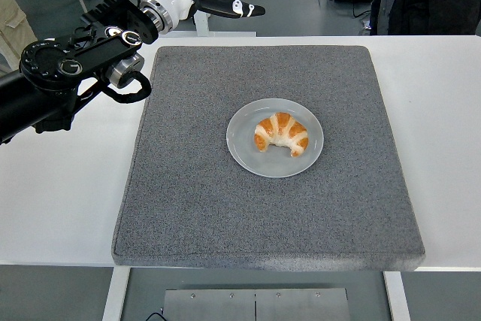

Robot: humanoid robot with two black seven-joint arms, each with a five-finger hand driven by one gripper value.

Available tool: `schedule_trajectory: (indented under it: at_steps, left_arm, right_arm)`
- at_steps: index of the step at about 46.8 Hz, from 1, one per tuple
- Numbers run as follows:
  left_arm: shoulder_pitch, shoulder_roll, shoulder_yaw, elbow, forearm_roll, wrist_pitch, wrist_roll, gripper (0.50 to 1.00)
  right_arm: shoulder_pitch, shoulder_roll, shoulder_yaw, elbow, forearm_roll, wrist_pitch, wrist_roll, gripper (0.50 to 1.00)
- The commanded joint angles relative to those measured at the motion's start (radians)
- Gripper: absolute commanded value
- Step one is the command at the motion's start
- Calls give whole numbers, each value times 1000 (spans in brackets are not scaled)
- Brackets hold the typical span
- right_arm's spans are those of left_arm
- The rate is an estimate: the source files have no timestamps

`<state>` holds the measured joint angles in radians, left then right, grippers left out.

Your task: Place the bread on the plate

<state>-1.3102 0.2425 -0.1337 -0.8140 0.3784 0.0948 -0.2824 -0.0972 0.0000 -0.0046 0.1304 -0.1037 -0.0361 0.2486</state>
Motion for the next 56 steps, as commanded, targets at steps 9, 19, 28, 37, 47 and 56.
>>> schedule_trajectory:
  at_steps: [9, 19, 28, 37, 47, 56]
  left_arm:
    - [101, -37, -171, 102, -78, -55, -4, 984]
    - [138, -133, -267, 288, -95, -107, -8, 986]
    - [140, -213, -311, 476, -183, -210, -9, 986]
    - [164, -232, -326, 495, -326, -253, 0, 987]
    - [200, -242, -388, 504, -434, -264, 2, 989]
    - [224, -242, -437, 510, -435, -270, 2, 989]
  right_arm:
    - [-1, 0, 0, 2, -1, 1, 0, 1000]
    - [2, 0, 0, 9, 1, 5, 0, 1000]
    - [2, 0, 0, 9, 1, 4, 0, 1000]
    - [2, 0, -2, 6, 1, 4, 0, 1000]
    - [2, 0, -2, 8, -1, 4, 0, 1000]
    - [2, 0, 0, 0, -1, 1, 0, 1000]
